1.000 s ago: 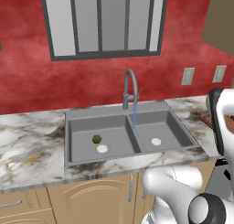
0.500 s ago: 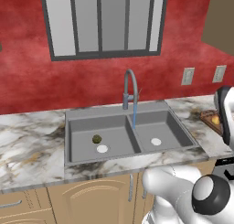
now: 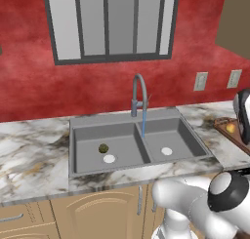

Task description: Pick the kiwi, mango, kiwi from the sink and place them on the cutting board to airdry. Then turn off the sink faucet.

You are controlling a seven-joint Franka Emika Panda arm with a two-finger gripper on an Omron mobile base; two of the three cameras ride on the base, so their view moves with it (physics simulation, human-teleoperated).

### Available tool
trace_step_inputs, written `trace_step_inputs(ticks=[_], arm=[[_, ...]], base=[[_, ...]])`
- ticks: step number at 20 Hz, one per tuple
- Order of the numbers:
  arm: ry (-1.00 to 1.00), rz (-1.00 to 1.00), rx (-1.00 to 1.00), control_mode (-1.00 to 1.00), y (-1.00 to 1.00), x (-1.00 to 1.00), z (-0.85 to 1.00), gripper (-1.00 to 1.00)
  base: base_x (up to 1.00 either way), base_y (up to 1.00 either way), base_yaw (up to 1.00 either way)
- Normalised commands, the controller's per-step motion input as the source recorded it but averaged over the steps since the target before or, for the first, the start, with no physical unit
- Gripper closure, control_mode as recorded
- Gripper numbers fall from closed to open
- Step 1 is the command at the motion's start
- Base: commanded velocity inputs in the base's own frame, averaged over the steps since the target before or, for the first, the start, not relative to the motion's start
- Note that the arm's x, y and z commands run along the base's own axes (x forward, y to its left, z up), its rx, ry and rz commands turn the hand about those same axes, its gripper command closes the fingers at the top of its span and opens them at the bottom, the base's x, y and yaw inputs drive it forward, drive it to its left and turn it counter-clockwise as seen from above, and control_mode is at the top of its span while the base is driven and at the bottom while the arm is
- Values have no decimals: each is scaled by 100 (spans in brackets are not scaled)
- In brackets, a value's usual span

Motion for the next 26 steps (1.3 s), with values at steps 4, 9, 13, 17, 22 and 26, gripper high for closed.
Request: trace_step_inputs(ticks=[4,9,13,17,22,26], arm=[[0,6,4,-100,-21,14,-8,100],[0,5,3,-100,-22,13,-19,100],[0,5,2,-100,-22,16,-24,100],[0,4,1,-100,-22,19,-23,100],[0,4,0,-100,-18,22,-24,100],[0,4,0,-100,-16,23,-26,100]], base=[[0,0,0],[0,0,0],[0,0,0],[0,0,0],[0,0,0],[0,0,0]])
